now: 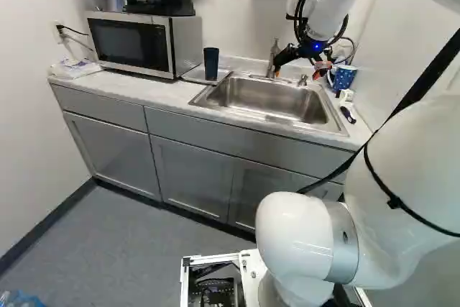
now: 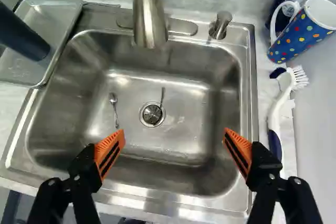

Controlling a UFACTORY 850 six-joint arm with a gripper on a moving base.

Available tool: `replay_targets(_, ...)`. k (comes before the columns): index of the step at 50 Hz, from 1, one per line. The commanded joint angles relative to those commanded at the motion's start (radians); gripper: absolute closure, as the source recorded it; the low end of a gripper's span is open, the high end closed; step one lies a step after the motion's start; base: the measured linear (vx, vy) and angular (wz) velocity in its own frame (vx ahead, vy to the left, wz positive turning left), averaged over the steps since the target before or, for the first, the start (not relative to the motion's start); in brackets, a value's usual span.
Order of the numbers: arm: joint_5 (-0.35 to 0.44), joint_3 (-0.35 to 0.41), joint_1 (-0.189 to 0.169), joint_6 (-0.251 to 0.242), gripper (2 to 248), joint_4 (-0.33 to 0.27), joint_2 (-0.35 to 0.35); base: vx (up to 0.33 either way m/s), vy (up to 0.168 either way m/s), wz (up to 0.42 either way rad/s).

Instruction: Rinse the cup and place it in the tray

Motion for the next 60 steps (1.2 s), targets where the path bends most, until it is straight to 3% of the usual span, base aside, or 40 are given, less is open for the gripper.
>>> replay_targets(37,0.0,0.0,0.0,0.0,3,0.0,0.0,-0.015,0.093,-0.012)
replay_targets(60,0.0,0.0,0.0,0.0,3,0.0,0.0,-0.063,0.074,-0.214)
